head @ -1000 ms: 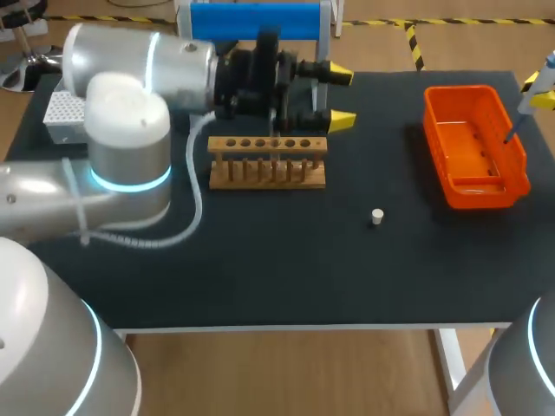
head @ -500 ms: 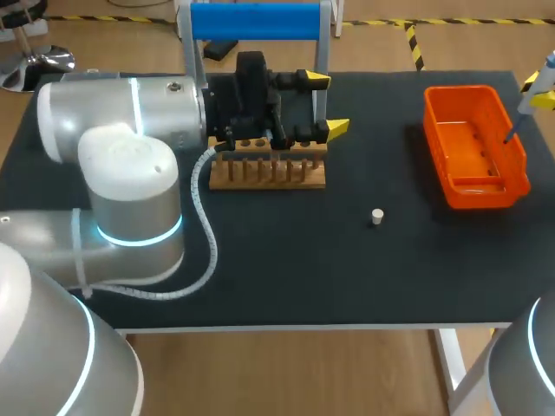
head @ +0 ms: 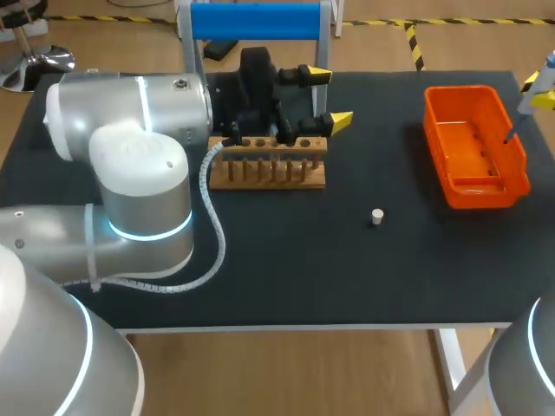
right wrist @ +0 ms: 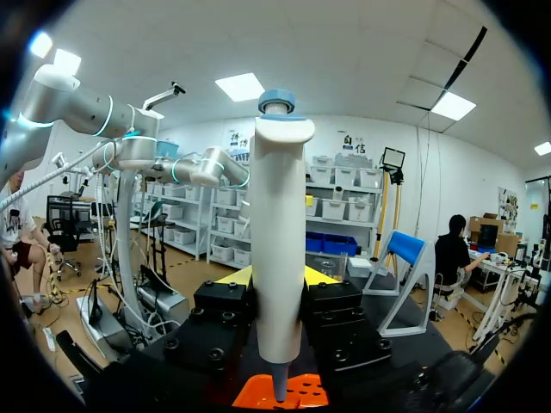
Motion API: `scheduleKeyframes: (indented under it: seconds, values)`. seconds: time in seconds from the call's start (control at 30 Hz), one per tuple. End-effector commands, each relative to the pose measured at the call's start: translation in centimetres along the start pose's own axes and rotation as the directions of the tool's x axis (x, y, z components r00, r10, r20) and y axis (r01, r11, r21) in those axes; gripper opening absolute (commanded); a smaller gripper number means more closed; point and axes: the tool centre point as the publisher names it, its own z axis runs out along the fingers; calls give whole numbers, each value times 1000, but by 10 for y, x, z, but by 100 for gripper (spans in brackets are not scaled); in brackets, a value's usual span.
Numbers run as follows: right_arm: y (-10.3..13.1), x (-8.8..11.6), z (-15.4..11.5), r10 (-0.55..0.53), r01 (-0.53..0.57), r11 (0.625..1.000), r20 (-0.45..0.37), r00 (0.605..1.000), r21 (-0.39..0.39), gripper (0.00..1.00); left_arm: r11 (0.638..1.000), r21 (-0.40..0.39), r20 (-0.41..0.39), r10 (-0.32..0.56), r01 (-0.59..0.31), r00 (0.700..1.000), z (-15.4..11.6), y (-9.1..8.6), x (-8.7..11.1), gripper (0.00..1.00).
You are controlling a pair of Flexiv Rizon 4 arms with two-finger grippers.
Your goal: Invert the test tube, pick up the pipette, mount the tip to pipette, aspirate from beaker and dispense into the tube, eject the tip, return the pipette, and cap with the stopper.
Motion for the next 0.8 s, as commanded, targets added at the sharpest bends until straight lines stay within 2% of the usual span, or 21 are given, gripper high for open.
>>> scheduleKeyframes:
  seconds: [0.03,0.8]
  values:
    - [1,0,0,-1,1,1000,0,1000,3,0,1000,-12,-10,1,-1,1000,-1,-2,-6,100]
    - [1,0,0,-1,1,1000,0,1000,3,0,1000,-12,-4,-2,2,1000,-1,-2,-7,100]
